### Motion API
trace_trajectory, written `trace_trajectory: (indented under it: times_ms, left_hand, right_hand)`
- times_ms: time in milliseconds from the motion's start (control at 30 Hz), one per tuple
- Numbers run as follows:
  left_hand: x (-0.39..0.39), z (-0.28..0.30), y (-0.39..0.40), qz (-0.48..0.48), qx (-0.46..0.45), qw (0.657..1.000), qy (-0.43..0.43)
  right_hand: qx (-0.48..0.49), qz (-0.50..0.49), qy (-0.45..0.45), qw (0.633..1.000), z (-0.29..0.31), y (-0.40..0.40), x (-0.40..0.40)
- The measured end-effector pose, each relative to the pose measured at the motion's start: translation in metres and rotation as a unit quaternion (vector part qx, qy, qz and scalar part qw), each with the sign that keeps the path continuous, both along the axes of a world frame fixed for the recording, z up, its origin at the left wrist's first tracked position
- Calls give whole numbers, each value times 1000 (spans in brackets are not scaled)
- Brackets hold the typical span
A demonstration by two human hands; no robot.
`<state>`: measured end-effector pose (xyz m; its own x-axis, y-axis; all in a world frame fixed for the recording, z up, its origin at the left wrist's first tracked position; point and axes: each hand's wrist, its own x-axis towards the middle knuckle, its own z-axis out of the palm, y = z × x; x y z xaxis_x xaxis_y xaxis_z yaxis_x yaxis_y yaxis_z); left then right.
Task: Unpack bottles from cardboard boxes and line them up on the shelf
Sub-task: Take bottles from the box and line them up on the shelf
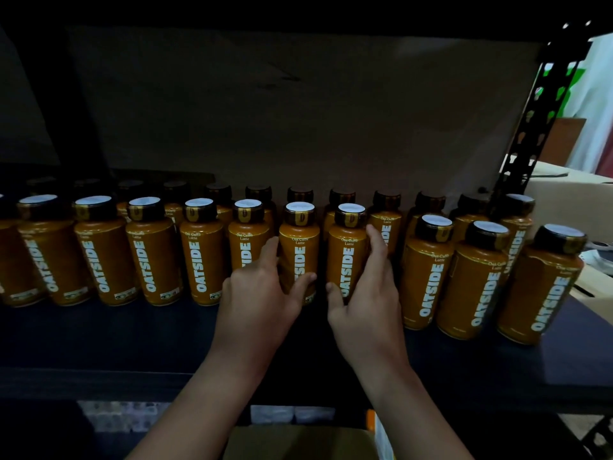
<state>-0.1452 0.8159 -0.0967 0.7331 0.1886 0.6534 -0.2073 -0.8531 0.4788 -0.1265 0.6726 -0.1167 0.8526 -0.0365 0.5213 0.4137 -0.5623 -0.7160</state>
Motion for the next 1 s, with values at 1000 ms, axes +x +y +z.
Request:
trace_trajectory:
  times_ms: [1000]
  left_hand:
    - [3, -3, 5, -27, -24, 999, -16]
  right_hand:
    - [1, 17, 1, 1000, -1, -1, 3]
